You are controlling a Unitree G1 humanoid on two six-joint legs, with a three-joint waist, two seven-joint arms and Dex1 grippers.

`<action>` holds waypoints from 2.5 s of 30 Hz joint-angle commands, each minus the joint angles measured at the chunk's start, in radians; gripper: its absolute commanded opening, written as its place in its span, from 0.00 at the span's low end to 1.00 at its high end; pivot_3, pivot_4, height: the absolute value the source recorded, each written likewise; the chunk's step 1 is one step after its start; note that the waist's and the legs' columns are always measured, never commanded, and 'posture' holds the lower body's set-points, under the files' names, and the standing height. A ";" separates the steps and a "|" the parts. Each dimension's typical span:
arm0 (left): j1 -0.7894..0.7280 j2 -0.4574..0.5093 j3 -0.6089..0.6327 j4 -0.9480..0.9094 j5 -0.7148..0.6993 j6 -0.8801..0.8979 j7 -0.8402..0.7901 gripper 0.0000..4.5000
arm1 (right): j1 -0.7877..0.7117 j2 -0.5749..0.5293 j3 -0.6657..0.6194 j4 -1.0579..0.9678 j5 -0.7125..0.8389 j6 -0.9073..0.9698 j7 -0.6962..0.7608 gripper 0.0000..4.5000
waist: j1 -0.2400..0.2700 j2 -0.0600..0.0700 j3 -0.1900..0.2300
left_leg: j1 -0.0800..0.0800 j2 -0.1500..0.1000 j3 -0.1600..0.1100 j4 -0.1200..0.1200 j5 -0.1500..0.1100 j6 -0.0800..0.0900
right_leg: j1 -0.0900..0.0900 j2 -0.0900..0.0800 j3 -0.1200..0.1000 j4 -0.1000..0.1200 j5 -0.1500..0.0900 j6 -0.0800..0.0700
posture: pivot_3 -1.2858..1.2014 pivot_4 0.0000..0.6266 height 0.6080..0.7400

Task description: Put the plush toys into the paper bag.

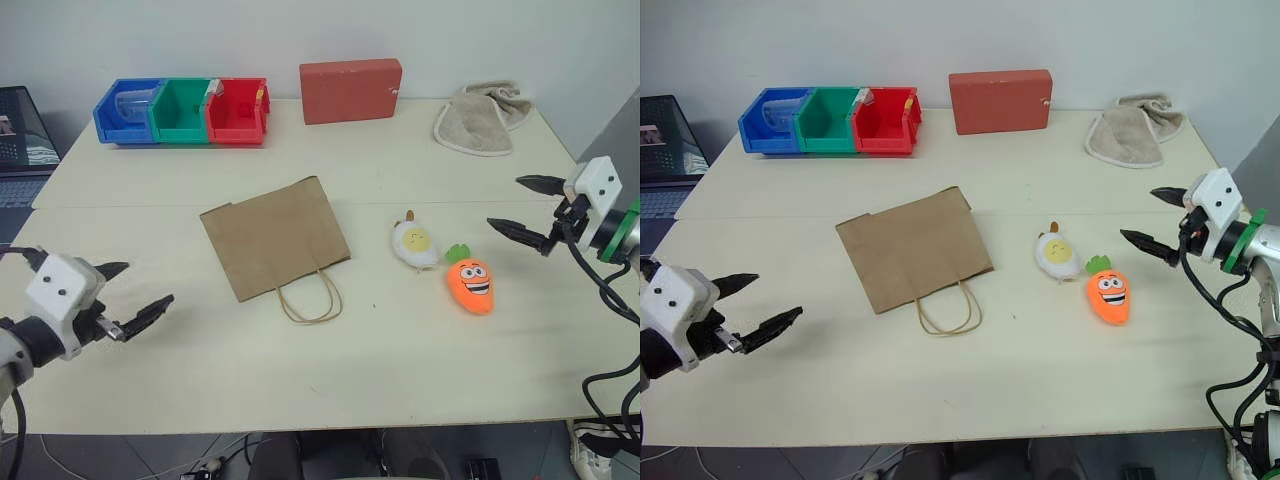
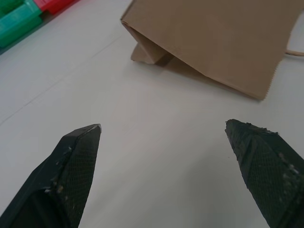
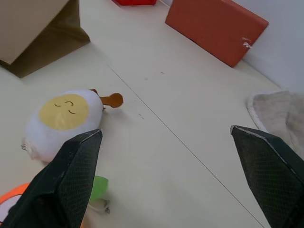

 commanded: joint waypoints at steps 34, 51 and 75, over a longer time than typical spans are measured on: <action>-0.520 -0.155 -0.760 0.142 0.218 -0.320 -0.199 0.42 | 0.304 -0.114 -0.038 -0.805 0.373 0.486 0.005 1.00 | 0.029 0.000 0.000 | -0.001 0.000 -0.002 0.002 0.000 0.000 | 0.001 0.001 -0.001 0.000 0.000 0.000 | 0.52 0.24 1.00; -0.680 -0.071 -0.665 0.053 -0.073 0.132 -0.328 0.01 | 0.224 0.055 0.159 -0.852 0.345 0.578 -0.243 1.00 | 0.025 -0.001 0.000 | -0.001 0.000 -0.003 0.003 0.000 0.000 | 0.001 0.002 -0.002 0.001 0.000 0.000 | 0.52 0.24 1.00; -0.909 -0.099 -0.550 0.096 -0.332 0.467 -0.254 0.00 | -0.084 0.769 0.556 -0.101 -0.141 0.185 -0.512 0.01 | 0.026 -0.002 0.000 | -0.005 0.000 -0.010 0.003 0.001 0.000 | -0.001 0.002 -0.008 0.004 0.000 -0.001 | 0.52 0.24 1.00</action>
